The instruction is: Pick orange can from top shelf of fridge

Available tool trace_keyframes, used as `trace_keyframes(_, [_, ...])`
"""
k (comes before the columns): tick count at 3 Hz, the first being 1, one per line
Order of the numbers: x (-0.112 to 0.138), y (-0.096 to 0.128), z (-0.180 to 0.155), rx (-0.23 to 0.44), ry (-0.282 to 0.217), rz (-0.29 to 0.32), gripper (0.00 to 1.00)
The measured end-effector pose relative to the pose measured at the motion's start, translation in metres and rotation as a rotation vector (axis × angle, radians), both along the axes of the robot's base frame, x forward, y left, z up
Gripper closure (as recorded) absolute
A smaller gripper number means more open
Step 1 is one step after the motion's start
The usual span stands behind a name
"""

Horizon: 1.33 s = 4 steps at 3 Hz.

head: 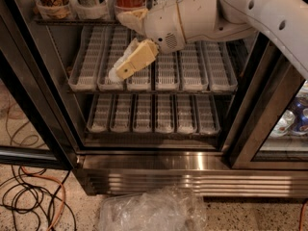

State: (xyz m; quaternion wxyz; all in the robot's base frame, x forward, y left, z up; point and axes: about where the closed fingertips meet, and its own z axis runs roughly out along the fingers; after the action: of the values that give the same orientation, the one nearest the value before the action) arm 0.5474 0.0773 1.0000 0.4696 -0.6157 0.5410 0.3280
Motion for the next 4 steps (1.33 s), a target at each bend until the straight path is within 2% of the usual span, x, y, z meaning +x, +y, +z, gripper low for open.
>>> trace_keyframes(1, [-0.006,0.002,0.006,0.000,-0.037,-0.060,0.00])
trace_keyframes(2, [0.001,0.043,0.032,0.059,-0.130,-0.070,0.00])
trace_keyframes(3, [0.010,0.070,0.059,0.117,-0.169,-0.049,0.00])
trace_keyframes(4, [0.010,0.072,0.061,0.120,-0.172,-0.047,0.00])
